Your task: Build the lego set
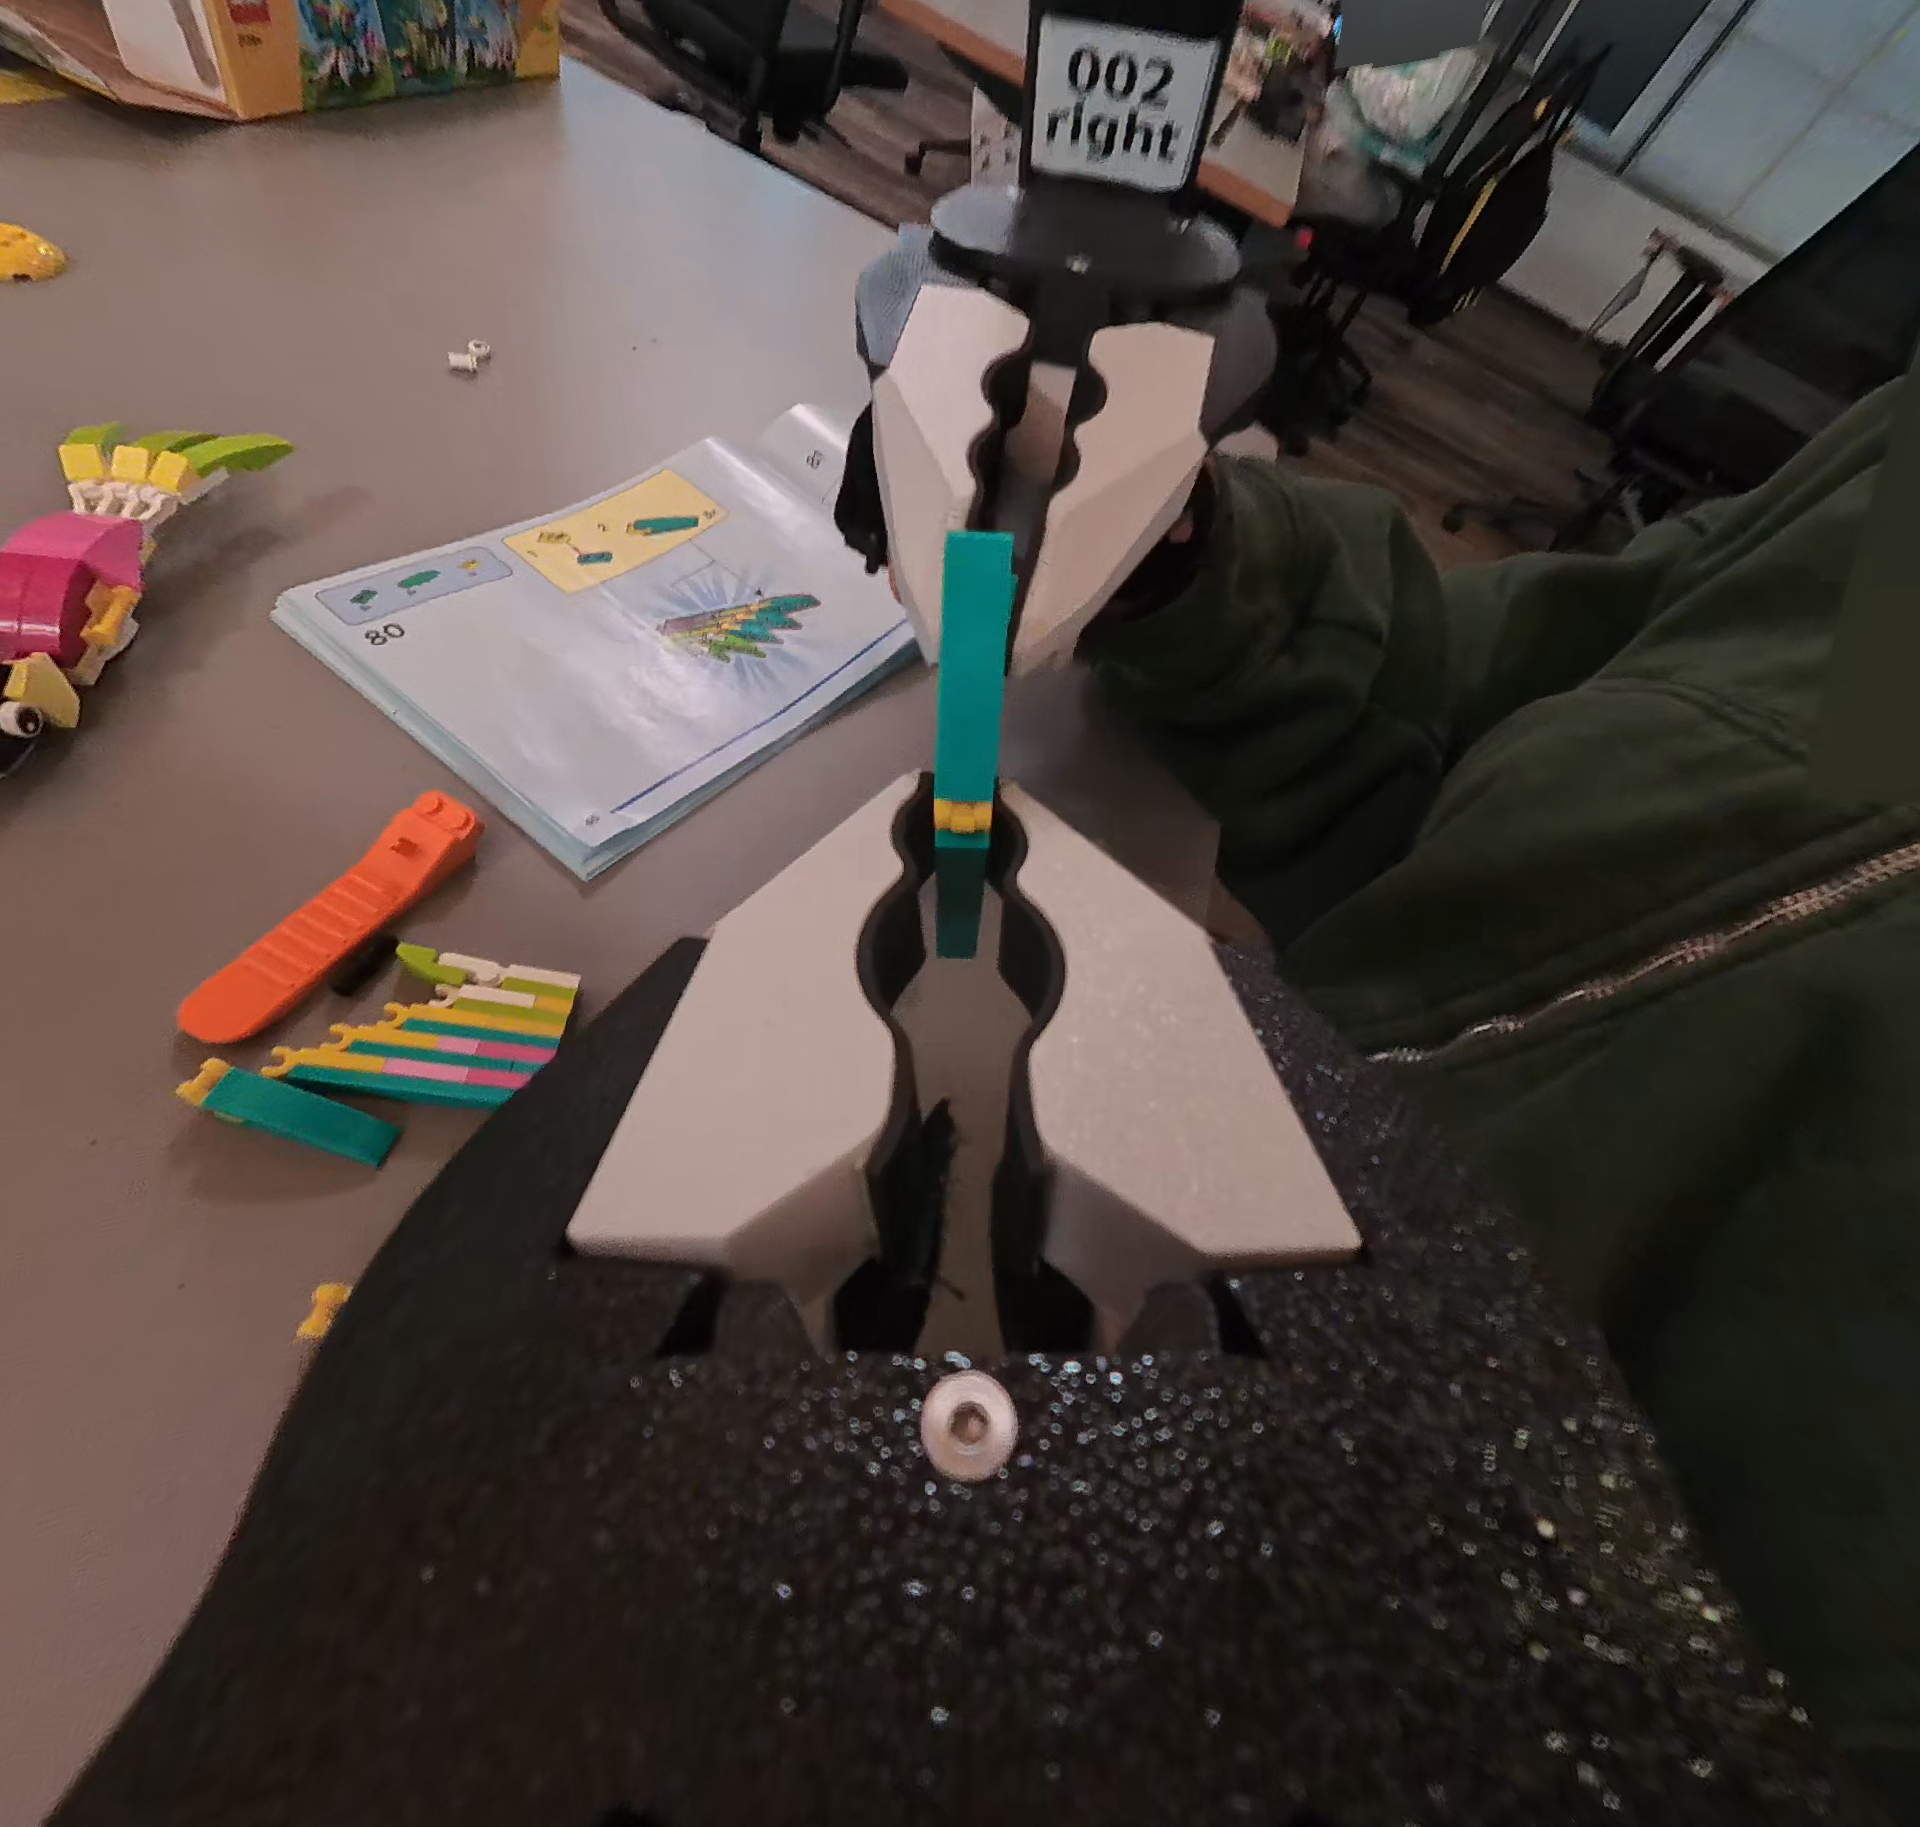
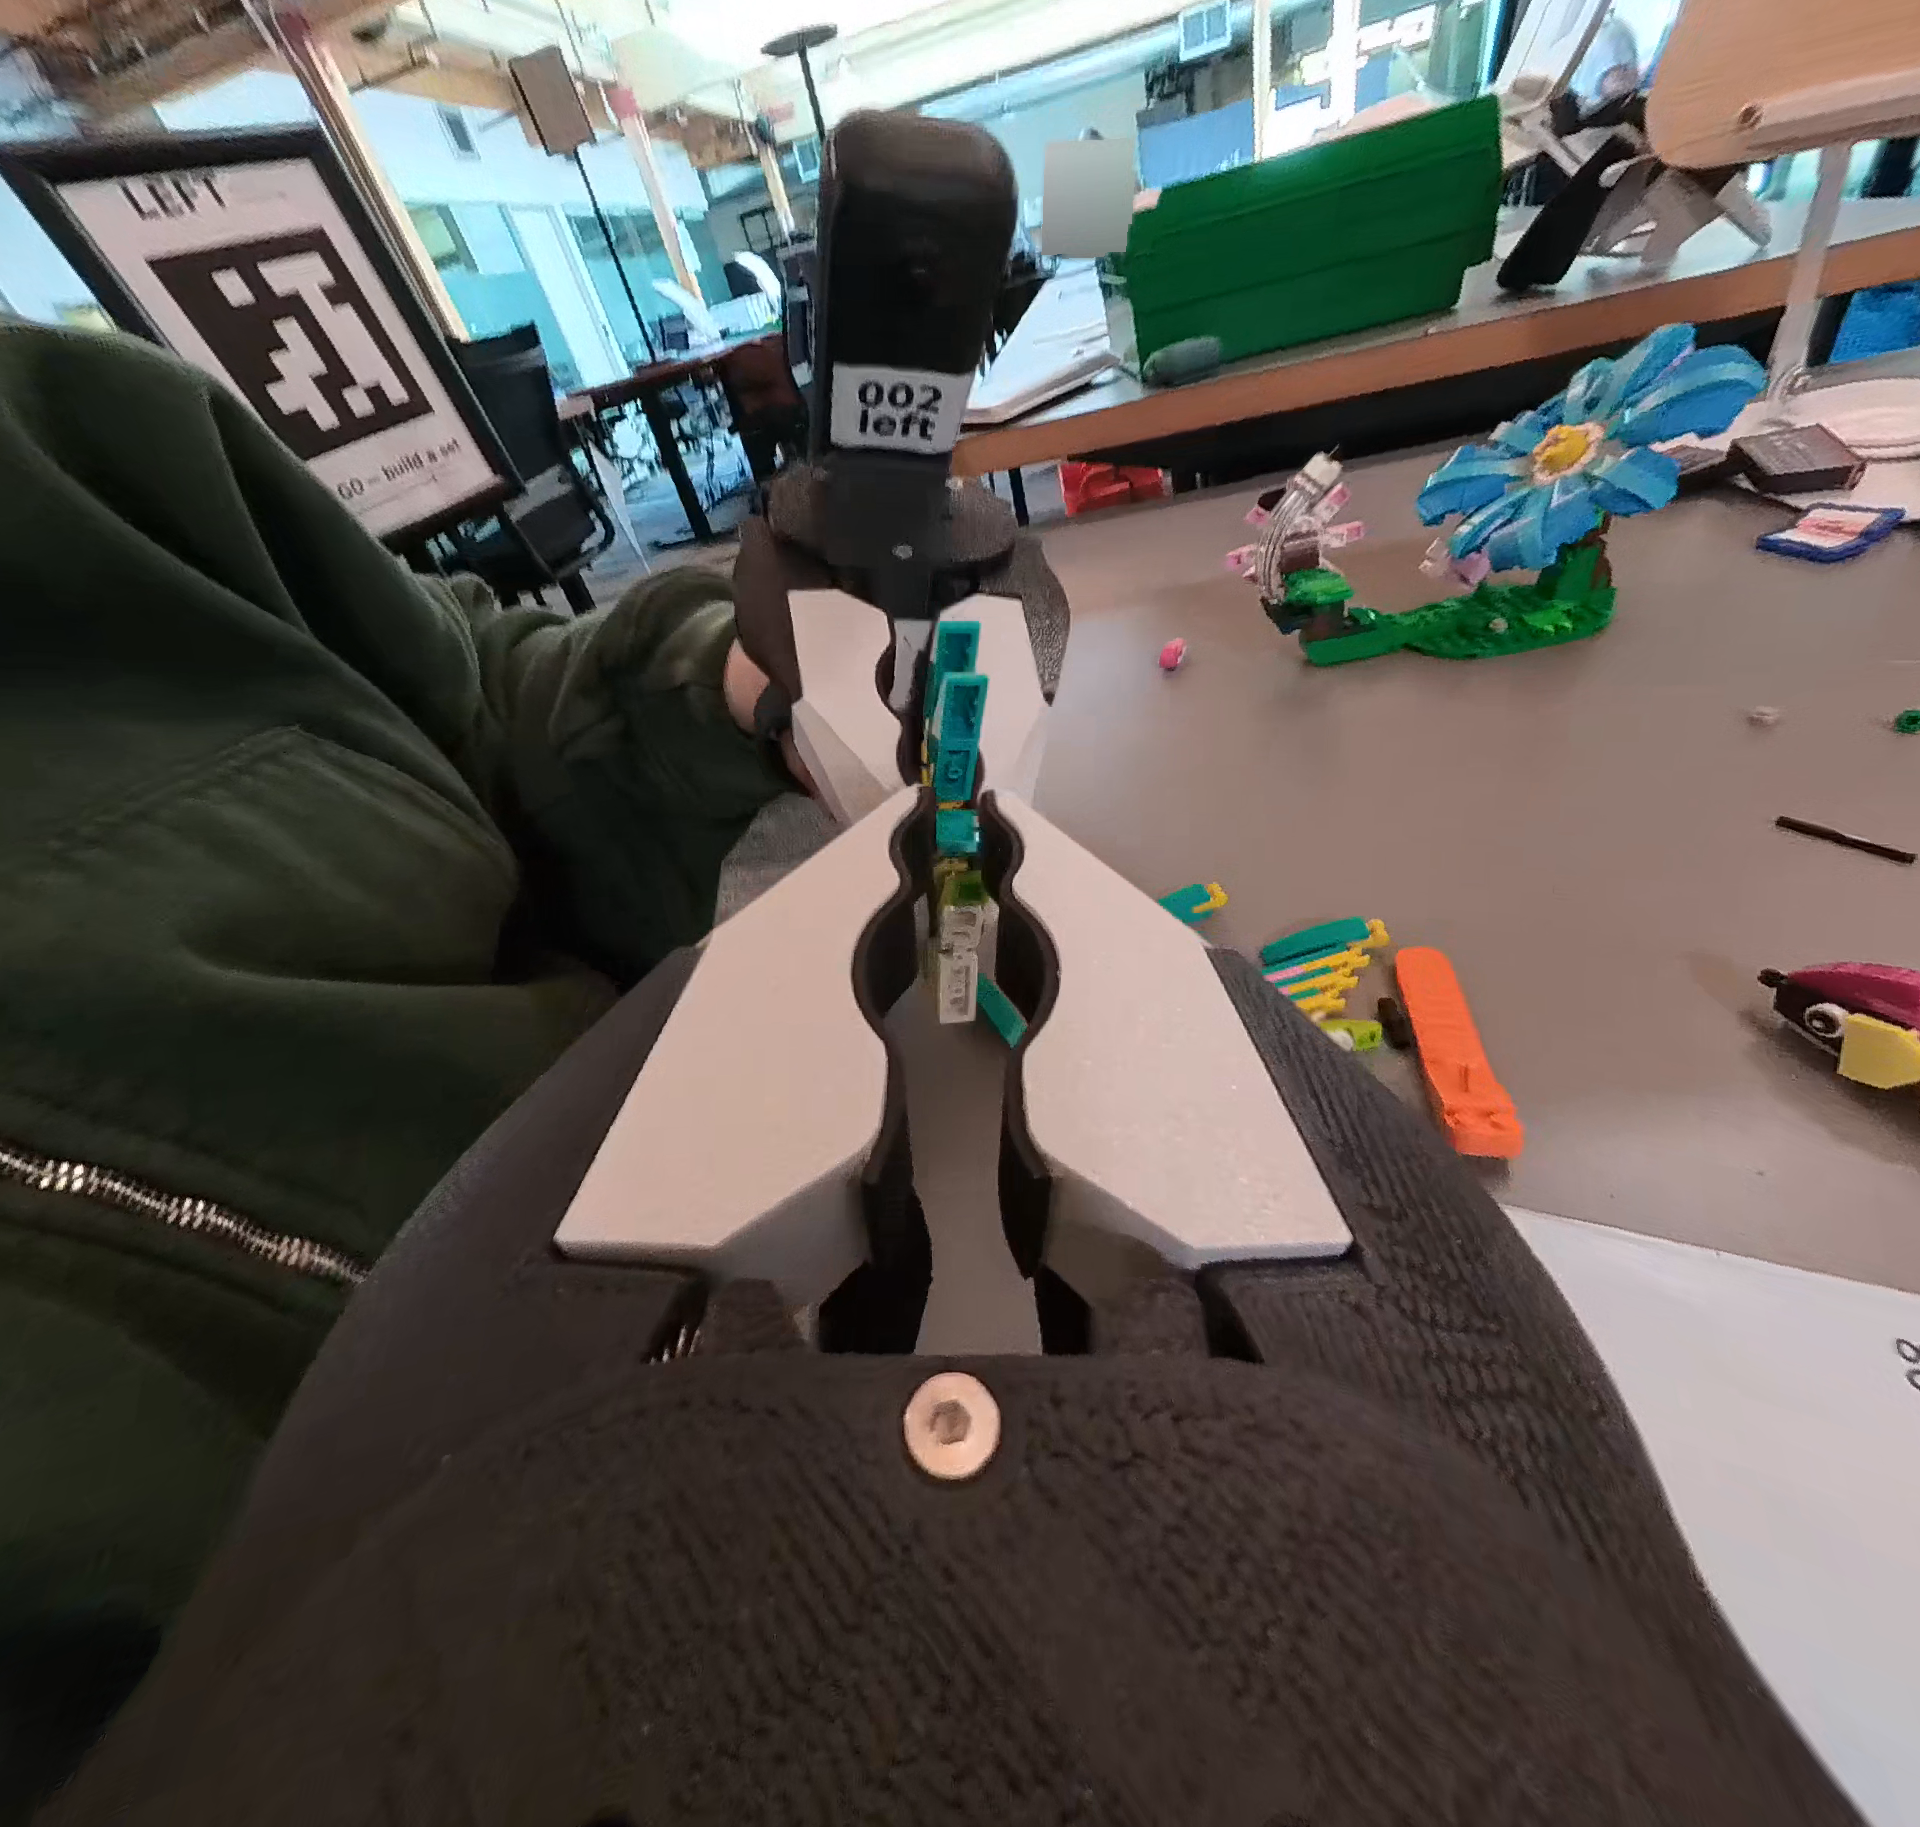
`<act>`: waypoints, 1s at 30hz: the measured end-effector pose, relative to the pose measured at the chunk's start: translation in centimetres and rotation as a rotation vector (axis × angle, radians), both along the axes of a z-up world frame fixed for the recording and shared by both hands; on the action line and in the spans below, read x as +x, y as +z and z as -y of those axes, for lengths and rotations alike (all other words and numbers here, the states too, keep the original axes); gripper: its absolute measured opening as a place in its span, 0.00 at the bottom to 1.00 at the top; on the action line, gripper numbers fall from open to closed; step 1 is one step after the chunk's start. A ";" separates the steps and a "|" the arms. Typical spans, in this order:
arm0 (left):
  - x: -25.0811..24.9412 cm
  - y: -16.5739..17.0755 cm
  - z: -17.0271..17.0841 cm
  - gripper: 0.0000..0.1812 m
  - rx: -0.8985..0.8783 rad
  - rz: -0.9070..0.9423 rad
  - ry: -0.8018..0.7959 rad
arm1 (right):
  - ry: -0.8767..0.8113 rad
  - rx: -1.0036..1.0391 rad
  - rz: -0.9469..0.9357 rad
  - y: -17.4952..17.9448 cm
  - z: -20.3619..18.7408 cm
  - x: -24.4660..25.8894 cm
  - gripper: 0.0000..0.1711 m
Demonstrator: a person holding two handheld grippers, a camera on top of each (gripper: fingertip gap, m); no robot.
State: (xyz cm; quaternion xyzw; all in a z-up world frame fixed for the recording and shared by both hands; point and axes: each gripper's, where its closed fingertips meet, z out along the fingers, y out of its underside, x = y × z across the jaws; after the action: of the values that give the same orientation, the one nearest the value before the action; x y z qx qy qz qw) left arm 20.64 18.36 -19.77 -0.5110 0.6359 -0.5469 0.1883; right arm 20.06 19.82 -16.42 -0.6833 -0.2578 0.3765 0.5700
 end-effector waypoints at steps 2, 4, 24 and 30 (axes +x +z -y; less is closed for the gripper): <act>-0.2 -0.8 0.0 0.03 0.060 -0.043 -0.006 | 0.008 -0.011 0.063 -0.6 0.1 -0.2 0.04; -0.3 -1.6 0.0 0.03 0.124 -0.084 -0.010 | 0.010 -0.018 0.132 -1.3 0.2 -0.4 0.04; -2.0 -3.0 0.1 0.03 0.193 -0.237 -0.111 | 0.139 -0.129 0.101 -2.6 1.4 -0.8 0.04; -2.0 -3.3 0.5 0.03 0.188 -0.245 -0.133 | 0.119 -0.114 0.108 -2.7 1.1 -0.8 0.04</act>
State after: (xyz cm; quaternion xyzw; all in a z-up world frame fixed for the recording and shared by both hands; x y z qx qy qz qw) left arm 18.66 17.83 -23.10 -0.5106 0.7349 -0.4300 0.1196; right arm 19.25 18.77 -19.16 -0.7175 -0.3064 0.3863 0.4921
